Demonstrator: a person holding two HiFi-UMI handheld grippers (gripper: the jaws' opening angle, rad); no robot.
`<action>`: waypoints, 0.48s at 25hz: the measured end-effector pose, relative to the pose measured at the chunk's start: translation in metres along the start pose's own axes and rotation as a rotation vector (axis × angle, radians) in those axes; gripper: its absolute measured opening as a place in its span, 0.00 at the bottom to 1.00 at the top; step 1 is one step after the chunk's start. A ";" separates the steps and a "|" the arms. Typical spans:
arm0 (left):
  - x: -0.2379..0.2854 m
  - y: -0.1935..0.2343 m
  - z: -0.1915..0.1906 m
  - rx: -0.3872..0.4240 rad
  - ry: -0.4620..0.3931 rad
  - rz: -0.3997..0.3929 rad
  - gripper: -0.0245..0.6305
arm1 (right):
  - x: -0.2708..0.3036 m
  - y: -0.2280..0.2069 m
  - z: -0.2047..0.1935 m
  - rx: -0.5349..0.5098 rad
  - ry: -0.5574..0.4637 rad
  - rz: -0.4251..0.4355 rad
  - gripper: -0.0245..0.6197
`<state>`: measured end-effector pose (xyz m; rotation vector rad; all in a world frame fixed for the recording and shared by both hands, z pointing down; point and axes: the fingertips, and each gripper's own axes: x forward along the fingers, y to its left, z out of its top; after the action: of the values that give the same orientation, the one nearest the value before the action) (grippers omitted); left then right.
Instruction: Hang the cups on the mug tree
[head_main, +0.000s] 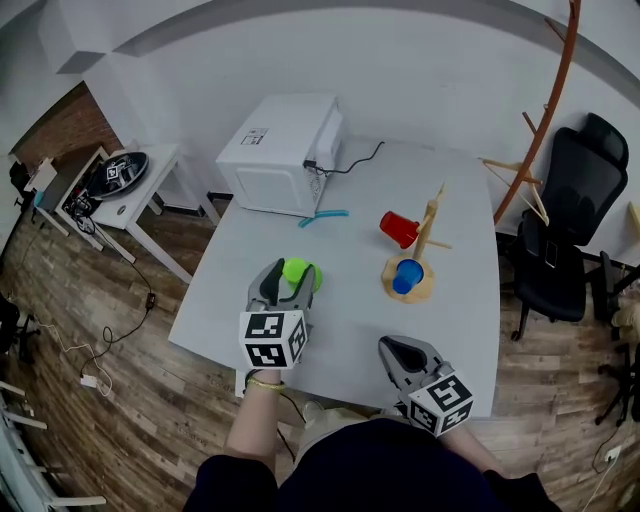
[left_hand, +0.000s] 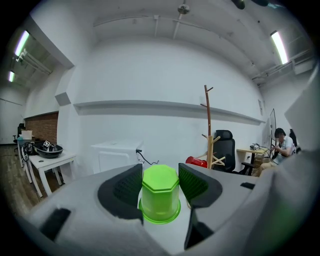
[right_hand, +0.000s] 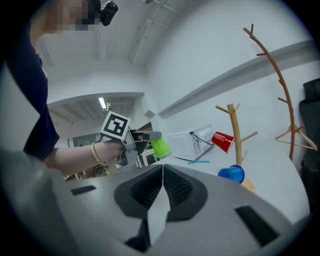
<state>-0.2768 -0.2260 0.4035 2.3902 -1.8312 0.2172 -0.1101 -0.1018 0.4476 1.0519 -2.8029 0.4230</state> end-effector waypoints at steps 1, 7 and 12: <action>0.000 -0.005 0.004 0.005 -0.005 -0.005 0.40 | -0.002 -0.002 0.000 -0.002 -0.001 0.003 0.08; 0.004 -0.031 0.027 0.022 -0.031 -0.017 0.40 | -0.014 -0.012 -0.001 -0.006 -0.011 0.022 0.08; 0.010 -0.052 0.044 0.020 -0.050 -0.028 0.40 | -0.025 -0.024 -0.001 -0.008 -0.012 0.030 0.08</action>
<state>-0.2223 -0.2297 0.3617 2.4547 -1.8238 0.1762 -0.0758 -0.1034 0.4487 1.0156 -2.8315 0.4094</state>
